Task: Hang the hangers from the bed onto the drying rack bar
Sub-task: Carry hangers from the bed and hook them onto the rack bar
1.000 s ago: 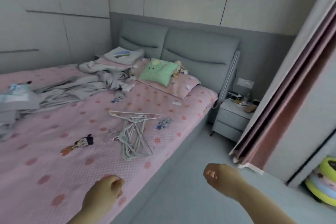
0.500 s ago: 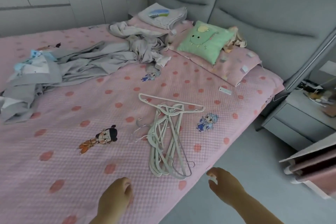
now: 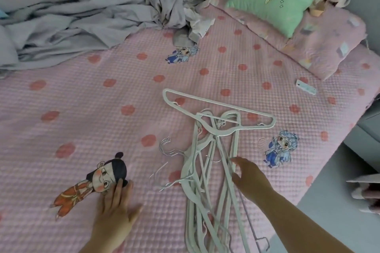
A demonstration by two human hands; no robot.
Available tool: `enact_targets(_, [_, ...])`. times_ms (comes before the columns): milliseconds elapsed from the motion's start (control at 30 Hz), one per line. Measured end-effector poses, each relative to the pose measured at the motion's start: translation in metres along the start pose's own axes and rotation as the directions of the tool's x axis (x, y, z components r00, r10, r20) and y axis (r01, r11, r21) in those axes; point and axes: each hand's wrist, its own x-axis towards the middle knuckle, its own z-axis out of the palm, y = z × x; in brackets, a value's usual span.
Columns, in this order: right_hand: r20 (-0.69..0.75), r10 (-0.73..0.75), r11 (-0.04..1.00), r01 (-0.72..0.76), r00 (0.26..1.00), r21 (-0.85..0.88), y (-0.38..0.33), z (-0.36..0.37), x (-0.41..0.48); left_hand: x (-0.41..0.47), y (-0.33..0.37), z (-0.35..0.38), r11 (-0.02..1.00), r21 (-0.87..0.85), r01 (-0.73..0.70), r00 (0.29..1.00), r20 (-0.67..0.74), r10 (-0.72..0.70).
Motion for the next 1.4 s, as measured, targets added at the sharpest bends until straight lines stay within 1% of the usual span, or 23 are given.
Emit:
enact_targets(67, [-0.026,0.001,1.000,-0.002,1.000,-0.028,-0.006,0.002,0.026,0.005,-0.002,0.000,0.998,-0.022,-0.061,0.998,-0.025,0.061])
enact_targets(167, [-0.076,0.005,0.993,-0.014,0.997,-0.118,-0.014,0.003,0.059,0.014,-0.006,0.002,0.992,-0.006,-0.125,0.989,-0.080,0.124])
enact_targets(300, [-0.034,-0.013,0.964,0.004,0.999,-0.265,-0.021,0.002,0.084,0.021,-0.013,0.013,0.977,-0.055,-0.206,0.971,-0.135,0.197])
enact_targets(367, [-0.030,-0.019,0.952,0.010,0.999,-0.306,-0.022,0.003,0.089,0.021,-0.014,0.016,0.977,-0.060,-0.206,0.971,-0.138,0.196])
enact_targets(500, [-0.047,-0.029,0.906,0.006,0.999,-0.423,-0.024,0.003,0.088,0.019,-0.016,0.014,0.984,-0.058,-0.170,0.984,-0.071,0.166])
enact_targets(567, [-0.038,-0.030,0.897,0.010,0.999,-0.442,-0.024,0.003,0.081,0.018,-0.017,0.014,0.985,-0.038,-0.166,0.983,-0.085,0.162])
enact_targets(600, [-0.029,-0.030,0.904,0.015,0.999,-0.428,-0.023,0.003,0.077,0.018,-0.017,0.014,0.986,-0.044,-0.161,0.985,-0.074,0.158])
enact_targets(633, [-0.017,-0.027,0.915,0.018,0.999,-0.403,-0.022,0.003,0.072,0.017,-0.017,0.015,0.988,-0.051,-0.148,0.989,-0.002,0.148])
enact_targets(700, [0.011,-0.007,0.942,0.011,1.000,-0.337,-0.019,0.000,0.061,0.015,-0.019,0.012,0.991,-0.032,-0.131,0.970,0.200,0.135])
enact_targets(733, [0.028,0.005,0.951,0.004,1.000,-0.310,-0.018,-0.003,0.054,0.016,-0.016,0.007,0.993,-0.011,-0.118,0.961,0.252,0.117])
enact_targets(767, [0.041,0.018,0.958,-0.005,0.999,-0.288,-0.016,-0.007,0.047,0.019,-0.011,0.001,0.995,-0.018,-0.098,0.969,0.226,0.099])
enact_targets(800, [0.047,0.037,0.964,-0.023,0.998,-0.264,-0.015,-0.012,0.040,0.021,-0.008,-0.002,0.996,0.017,-0.086,0.986,0.148,0.083])
enact_targets(833, [0.043,0.060,0.972,-0.048,0.997,-0.229,-0.013,-0.017,0.032,0.019,-0.007,-0.010,0.997,0.061,-0.050,0.979,0.198,0.037])
enact_targets(900, [0.015,0.101,0.986,-0.098,0.995,-0.134,-0.011,-0.030,0.015,0.015,-0.003,-0.024,0.994,0.089,-0.066,0.957,0.288,0.038])
enact_targets(933, [-0.007,0.122,0.989,-0.122,0.992,-0.087,-0.009,-0.037,0.006,0.015,-0.001,-0.034,0.994,0.095,-0.062,0.943,0.330,0.027])
enact_targets(967, [-0.032,0.145,0.988,-0.146,0.989,-0.051,-0.006,-0.046,-0.004,0.014,-0.001,-0.041,0.996,0.058,-0.061,0.935,0.353,0.037])
enact_targets(1000, [-0.058,0.163,0.986,-0.165,0.985,-0.033,-0.003,-0.055,-0.013,0.014,0.003,-0.054,0.999,-0.005,-0.046,0.942,0.332,0.045])
enact_targets(1067, [-0.118,0.187,0.981,-0.191,0.975,-0.024,0.004,-0.075,-0.035,0.015,0.010,-0.073,0.985,-0.170,0.011,0.976,0.217,0.027])
enact_targets(1100, [-0.145,0.200,0.979,-0.203,0.969,-0.010,0.007,-0.085,-0.048,0.015,0.016,-0.082,0.976,-0.215,0.019,0.989,0.150,0.014])
enact_targets(1167, [-0.183,0.216,0.976,-0.209,0.959,0.058,0.015,-0.105,-0.077,0.013,0.036,-0.102,0.974,-0.225,0.004,0.997,0.079,0.014])
enact_targets(1233, [-0.220,0.243,0.967,-0.218,0.945,0.133,0.023,-0.120,-0.107,0.008,0.066,-0.118,0.963,-0.260,-0.066,0.996,0.046,0.081])
enact_targets(1300, [-0.257,0.284,0.950,-0.234,0.924,0.207,0.032,-0.131,-0.137,-0.005,0.105,-0.135,0.920,-0.334,-0.203,0.978,-0.016,0.210])
enact_targets(1400, [-0.270,0.345,0.898,-0.232,0.899,0.374,0.048,-0.146,-0.190,-0.040,0.171,-0.160,0.796,-0.454,-0.401,0.907,-0.074,0.415])
